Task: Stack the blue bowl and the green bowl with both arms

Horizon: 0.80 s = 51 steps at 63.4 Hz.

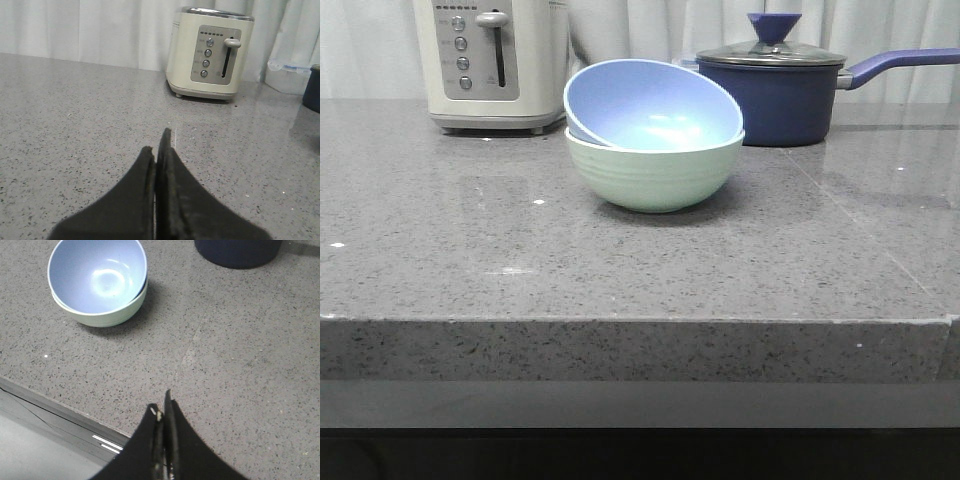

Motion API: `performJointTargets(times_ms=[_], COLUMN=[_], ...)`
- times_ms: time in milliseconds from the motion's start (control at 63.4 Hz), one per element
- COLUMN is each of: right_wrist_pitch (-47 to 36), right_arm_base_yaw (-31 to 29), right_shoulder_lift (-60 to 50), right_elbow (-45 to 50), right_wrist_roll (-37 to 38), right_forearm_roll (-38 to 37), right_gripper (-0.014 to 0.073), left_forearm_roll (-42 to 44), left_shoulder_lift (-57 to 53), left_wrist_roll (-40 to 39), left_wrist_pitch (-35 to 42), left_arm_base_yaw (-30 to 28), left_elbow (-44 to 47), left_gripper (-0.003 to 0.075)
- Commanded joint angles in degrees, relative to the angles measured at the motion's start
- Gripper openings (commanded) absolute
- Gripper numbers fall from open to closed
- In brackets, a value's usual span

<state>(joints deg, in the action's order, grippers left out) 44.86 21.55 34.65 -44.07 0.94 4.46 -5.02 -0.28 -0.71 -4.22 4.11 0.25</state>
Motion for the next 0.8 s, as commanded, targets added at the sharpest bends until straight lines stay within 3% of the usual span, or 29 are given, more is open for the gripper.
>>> performJointTargets(times_ms=[0,678,789], right_wrist_pitch=[-3.9,-4.4,-9.2], right_arm_base_yaw=[-0.2,-0.2,-4.3], right_shoulder_lift=[0.1,-0.6,-4.8], right_elbow=[-1.4,-0.8,3.3], right_wrist_roll=[-0.1,-0.1,-0.1], right_forearm_roll=[-0.4,-0.4,-1.2], right_gripper=[-0.0063,-0.0063,-0.0063], left_forearm_roll=[-0.1,-0.1,-0.1], left_shoulder_lift=[-1.0,-1.0,-1.0], left_wrist_roll=[0.1,0.1,0.1], left_wrist_pitch=[4.2,4.2,4.2], left_arm_base_yaw=[0.5,0.5,0.5], left_elbow=[0.3,0.3,0.3], left_gripper=[-0.002,-0.002,-0.002])
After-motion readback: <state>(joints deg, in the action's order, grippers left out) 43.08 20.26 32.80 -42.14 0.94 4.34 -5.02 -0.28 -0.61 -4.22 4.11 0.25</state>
